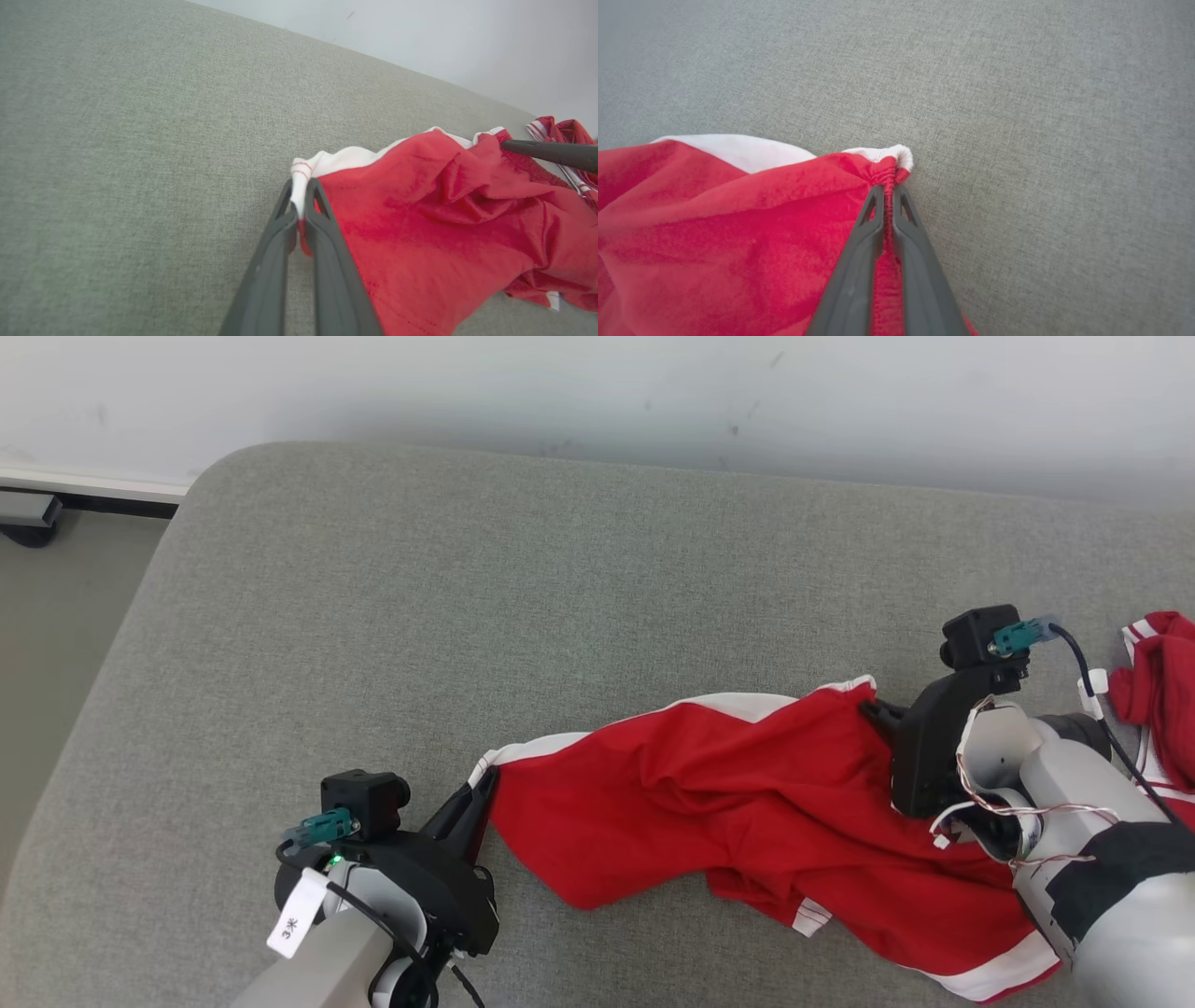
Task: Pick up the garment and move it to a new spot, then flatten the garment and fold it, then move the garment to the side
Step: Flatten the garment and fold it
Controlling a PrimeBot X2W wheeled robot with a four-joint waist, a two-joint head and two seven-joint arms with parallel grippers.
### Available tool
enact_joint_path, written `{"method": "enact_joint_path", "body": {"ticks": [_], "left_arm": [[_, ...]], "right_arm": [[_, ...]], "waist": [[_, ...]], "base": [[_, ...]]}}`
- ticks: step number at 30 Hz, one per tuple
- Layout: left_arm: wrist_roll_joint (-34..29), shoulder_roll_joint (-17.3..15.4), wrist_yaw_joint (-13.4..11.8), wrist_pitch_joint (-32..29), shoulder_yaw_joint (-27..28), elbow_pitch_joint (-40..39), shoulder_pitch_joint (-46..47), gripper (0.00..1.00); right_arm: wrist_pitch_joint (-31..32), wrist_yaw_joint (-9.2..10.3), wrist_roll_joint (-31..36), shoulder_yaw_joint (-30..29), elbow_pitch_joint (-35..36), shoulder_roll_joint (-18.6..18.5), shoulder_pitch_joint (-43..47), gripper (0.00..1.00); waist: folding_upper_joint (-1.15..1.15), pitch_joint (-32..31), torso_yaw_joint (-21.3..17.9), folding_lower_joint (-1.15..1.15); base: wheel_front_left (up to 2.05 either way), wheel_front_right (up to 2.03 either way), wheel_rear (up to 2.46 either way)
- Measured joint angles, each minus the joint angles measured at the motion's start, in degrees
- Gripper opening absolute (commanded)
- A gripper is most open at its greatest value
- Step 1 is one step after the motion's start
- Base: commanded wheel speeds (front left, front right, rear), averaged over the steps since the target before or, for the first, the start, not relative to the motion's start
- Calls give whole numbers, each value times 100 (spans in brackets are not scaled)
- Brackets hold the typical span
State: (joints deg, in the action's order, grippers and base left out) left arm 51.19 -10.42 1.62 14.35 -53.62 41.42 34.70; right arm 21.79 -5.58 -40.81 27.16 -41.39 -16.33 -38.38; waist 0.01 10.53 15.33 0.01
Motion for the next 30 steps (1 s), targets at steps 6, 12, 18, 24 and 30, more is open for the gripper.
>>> {"method": "enact_joint_path", "body": {"ticks": [6,12,18,24,30], "left_arm": [[1,-11,38,0,111,48,-1,0],[0,-77,-18,0,297,41,16,0],[-68,-249,-163,5,464,44,20,0],[-77,-358,-167,7,450,54,-286,0],[-144,-344,-157,7,296,32,-689,0]], "right_arm": [[-425,-49,0,-79,-85,13,-292,0],[-1166,-98,10,-221,82,64,-554,0],[-1853,-151,59,-249,230,55,-448,0],[-2247,-168,12,-79,403,-68,493,0],[-2454,-168,-170,316,973,-442,1496,0]], "waist": [[0,-30,-27,0],[0,-68,-65,0],[-1,-152,-116,0],[-1,-286,-237,0],[-1,-435,-403,-1]], "base": [[0,0,0],[0,0,0],[0,0,0],[0,0,0],[0,0,0]]}}
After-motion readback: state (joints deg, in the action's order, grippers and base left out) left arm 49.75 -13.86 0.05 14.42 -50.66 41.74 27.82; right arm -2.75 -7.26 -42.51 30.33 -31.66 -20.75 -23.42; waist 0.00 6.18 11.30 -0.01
